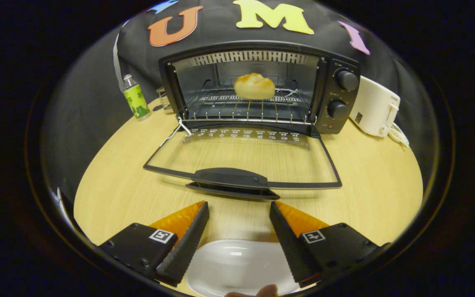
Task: Open the toaster oven, put the food inside, and close the toaster oven door.
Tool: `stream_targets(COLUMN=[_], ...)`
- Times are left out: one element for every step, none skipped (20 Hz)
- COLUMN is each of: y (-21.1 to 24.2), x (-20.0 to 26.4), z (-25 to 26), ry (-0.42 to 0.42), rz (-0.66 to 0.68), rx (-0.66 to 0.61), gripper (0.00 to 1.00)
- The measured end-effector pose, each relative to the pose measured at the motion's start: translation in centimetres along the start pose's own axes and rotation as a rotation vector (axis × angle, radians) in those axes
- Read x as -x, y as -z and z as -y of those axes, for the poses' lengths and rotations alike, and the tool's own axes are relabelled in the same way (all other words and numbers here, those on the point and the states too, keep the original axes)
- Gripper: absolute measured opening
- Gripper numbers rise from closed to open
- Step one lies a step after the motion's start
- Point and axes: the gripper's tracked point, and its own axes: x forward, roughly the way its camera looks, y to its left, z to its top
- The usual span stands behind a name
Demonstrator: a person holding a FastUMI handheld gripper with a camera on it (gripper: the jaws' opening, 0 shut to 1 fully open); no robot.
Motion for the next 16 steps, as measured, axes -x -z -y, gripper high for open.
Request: stream_targets(y=[-0.3,-0.5,-0.9,-1.5,-2.2,-2.9,-3.7,-4.6,-5.6,-6.5,-7.3,-8.3,-9.3,-9.9,-10.5,-11.1], x=[0.2,0.6,1.0,1.6,2.2,2.7,3.3,3.9,4.2,4.6,4.8,5.0,5.1,5.0,5.4,5.3], z=[-0.1,-0.1,-0.1,-0.2,-0.3,-0.4,-0.4,-0.5,-0.5,-0.5,-0.5,-0.6,-0.5,-0.2,-0.4,-0.4], ry=[-0.001,0.000,0.003,0.005,0.007,0.006,0.007,0.007,0.012,0.018,0.023,0.025,0.031,0.040,0.035,0.035], rz=[0.012,0.026,0.042,0.061,0.085,0.104,0.134,0.165,0.194,0.218,0.237,0.263,0.288,0.301,0.311,0.319], rx=[-0.007,-0.006,-0.006,0.000,0.001,0.009,0.015,0.022,0.034,0.040,0.041,0.044,0.054,0.057,0.046,0.035], gripper=[0.97,0.97,0.97,0.97,0.97,0.97,0.97,0.97,0.97,0.97,0.97,0.97,0.97,0.97,0.97,0.97])
